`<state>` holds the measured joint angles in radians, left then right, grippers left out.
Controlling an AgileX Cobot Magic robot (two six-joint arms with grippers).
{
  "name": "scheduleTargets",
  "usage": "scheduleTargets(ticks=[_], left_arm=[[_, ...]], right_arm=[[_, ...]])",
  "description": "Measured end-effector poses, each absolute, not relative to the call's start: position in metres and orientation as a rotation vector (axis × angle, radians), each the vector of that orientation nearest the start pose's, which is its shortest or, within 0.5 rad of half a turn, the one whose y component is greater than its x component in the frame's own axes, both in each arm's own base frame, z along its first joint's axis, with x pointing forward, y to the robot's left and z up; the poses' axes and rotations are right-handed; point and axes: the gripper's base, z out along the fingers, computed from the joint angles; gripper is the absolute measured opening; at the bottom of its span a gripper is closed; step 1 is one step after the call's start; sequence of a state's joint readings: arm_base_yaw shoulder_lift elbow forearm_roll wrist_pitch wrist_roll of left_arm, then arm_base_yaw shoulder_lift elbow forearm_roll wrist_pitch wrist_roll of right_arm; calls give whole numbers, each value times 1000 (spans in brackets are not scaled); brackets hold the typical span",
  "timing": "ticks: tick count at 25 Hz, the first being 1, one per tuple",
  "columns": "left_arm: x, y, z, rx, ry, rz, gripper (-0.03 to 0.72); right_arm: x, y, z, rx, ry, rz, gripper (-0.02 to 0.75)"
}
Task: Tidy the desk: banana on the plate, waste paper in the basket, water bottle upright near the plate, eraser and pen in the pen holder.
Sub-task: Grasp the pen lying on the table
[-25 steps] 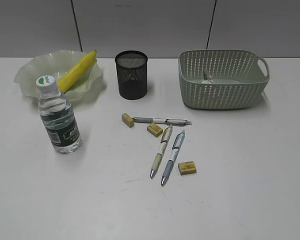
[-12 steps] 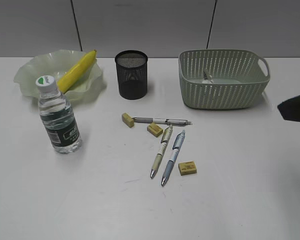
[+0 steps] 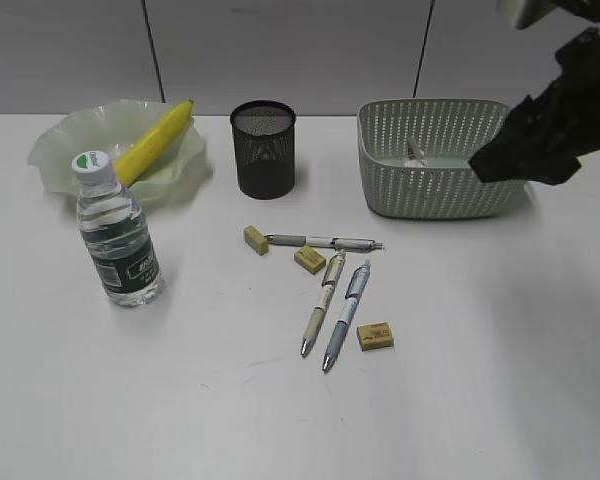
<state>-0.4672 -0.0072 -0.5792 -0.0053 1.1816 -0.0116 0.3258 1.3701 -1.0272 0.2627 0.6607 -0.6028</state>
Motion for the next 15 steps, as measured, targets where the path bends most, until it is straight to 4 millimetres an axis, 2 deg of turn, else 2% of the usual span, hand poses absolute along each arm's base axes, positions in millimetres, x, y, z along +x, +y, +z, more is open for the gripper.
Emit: scheduleTargets(ticks=[6, 15], left_arm=[[-20, 11, 286, 477, 2071, -268, 440], [-19, 15, 288, 466, 2065, -214, 440]], right_arm=[[279, 128, 289, -999, 2251, 185, 537], [282, 131, 292, -963, 2219, 200, 535]])
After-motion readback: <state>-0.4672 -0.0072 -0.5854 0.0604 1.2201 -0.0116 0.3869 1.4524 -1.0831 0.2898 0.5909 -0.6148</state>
